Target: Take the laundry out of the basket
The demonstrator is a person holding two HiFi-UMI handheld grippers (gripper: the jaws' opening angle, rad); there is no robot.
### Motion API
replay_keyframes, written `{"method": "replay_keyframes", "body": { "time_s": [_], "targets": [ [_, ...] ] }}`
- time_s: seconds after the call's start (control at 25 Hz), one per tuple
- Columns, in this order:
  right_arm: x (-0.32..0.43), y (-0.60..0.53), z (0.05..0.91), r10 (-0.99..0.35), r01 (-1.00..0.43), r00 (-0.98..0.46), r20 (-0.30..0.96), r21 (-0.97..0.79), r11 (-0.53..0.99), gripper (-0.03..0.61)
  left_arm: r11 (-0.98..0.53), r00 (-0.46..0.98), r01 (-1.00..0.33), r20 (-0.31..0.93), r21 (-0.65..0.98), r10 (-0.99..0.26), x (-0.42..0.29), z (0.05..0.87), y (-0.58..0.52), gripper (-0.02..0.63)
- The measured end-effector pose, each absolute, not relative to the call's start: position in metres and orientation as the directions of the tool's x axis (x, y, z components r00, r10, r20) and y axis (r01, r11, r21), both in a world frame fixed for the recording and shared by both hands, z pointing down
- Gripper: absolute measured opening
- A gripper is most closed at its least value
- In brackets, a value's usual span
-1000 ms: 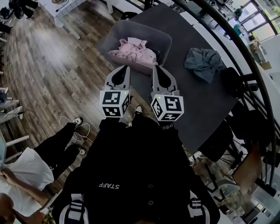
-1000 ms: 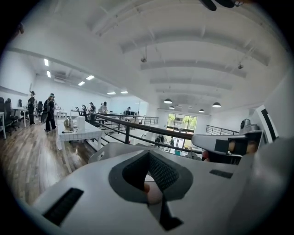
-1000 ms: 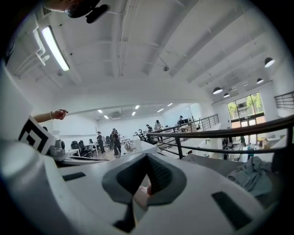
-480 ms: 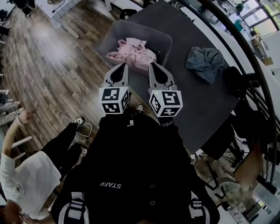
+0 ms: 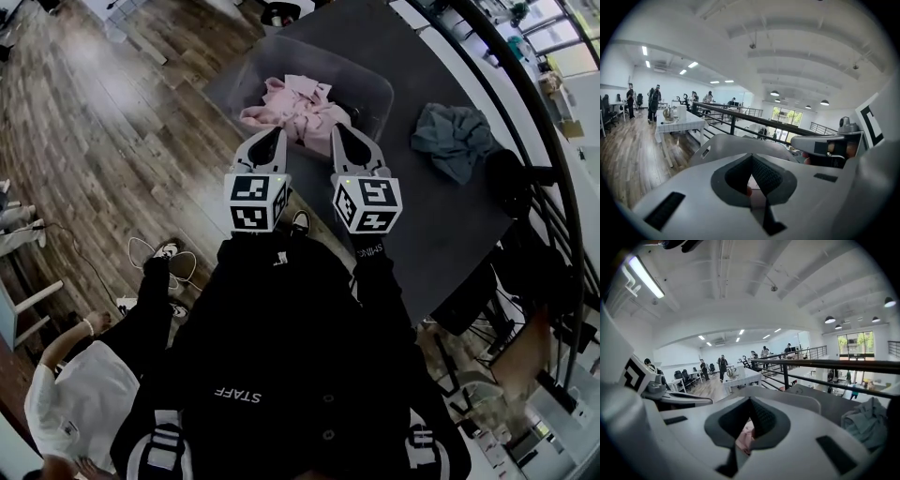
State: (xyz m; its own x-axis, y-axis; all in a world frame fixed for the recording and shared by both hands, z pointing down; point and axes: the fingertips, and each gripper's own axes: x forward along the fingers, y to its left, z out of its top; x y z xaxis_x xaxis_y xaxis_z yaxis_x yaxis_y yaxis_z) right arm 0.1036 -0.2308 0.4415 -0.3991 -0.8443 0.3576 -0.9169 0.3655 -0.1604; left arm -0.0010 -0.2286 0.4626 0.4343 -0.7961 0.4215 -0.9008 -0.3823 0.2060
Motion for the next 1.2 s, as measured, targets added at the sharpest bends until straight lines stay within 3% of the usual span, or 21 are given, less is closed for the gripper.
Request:
{"method": "replay_keyframes", "body": {
  "time_s": [1.2],
  "targets": [
    [0.064, -0.340, 0.544, -0.617, -0.862, -0.467, 0.634, -0.173, 0.476, 0.015, -0.393, 0.478, -0.874, 0.639, 0.284, -0.602, -0.013, 0.530, -0.338, 0.000]
  ]
}}
